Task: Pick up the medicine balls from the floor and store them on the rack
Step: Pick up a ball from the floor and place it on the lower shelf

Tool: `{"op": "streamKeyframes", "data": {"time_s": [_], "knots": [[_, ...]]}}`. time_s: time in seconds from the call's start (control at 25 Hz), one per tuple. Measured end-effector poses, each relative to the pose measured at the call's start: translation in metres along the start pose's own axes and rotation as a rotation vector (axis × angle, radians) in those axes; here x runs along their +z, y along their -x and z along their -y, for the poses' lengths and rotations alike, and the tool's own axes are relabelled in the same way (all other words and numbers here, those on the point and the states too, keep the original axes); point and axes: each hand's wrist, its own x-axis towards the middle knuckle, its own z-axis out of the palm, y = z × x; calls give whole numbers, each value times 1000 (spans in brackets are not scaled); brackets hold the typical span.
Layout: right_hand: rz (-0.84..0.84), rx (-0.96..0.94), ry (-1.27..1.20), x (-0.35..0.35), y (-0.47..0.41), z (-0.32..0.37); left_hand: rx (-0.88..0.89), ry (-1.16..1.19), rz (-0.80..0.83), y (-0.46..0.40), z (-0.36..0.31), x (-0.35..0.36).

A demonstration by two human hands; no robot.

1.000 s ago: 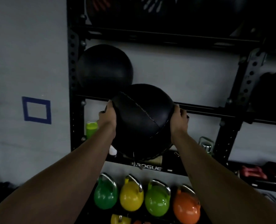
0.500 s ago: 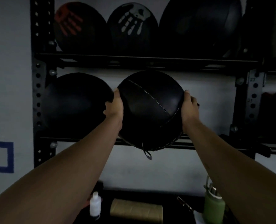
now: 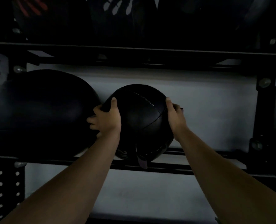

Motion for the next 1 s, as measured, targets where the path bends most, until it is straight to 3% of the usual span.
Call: {"op": "streamKeyframes", "data": {"time_s": [0.16, 0.28, 0.56, 0.8, 1.0], "knots": [[-1, -12, 65, 6, -22, -13, 163, -61, -214, -4, 13, 24], [20, -15, 43, 4, -27, -18, 239, -43, -267, -1, 17, 27], [74, -9, 61, -1, -26, -16, 211, -21, -75, 3, 15, 10], [169, -133, 299, -36, -8, 3, 197, -94, 60, 15, -2, -12], [84, -207, 302, -104, 27, 46, 271, -171, 237, 74, -49, -25]]}}
